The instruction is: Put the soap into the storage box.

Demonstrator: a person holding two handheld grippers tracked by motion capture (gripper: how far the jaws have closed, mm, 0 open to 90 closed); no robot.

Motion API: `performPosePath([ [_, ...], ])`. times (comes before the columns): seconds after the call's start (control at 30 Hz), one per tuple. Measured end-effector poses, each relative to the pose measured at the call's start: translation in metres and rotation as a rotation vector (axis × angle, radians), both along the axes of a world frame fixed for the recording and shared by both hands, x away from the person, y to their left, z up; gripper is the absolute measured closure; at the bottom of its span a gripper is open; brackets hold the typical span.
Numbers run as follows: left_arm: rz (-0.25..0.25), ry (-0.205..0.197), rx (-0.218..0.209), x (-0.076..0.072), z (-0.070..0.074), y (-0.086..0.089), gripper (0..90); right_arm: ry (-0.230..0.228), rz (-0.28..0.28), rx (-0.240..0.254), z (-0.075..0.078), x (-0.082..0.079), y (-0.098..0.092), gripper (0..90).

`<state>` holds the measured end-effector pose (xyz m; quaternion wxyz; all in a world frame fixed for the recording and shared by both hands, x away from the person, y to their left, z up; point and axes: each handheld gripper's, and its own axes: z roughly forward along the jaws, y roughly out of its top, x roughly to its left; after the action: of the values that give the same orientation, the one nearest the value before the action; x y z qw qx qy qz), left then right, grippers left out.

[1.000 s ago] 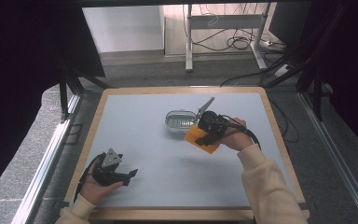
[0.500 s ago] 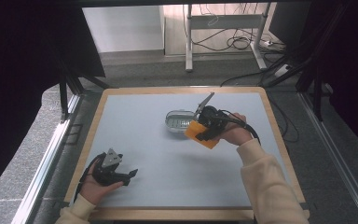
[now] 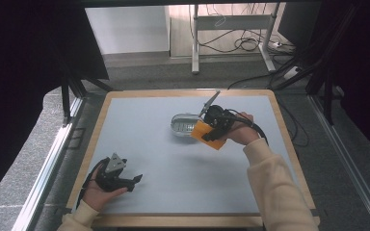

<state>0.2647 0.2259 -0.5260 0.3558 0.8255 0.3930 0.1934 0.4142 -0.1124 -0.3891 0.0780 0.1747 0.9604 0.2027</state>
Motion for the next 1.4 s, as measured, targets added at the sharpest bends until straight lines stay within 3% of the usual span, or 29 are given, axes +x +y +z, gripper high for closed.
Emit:
performPosePath([
  [1.4,-0.007,-0.003,-0.010,-0.001,0.001,0.000,17.0,-0.028,0.032,-0.023,0.020,0.034,0.014,61.5],
])
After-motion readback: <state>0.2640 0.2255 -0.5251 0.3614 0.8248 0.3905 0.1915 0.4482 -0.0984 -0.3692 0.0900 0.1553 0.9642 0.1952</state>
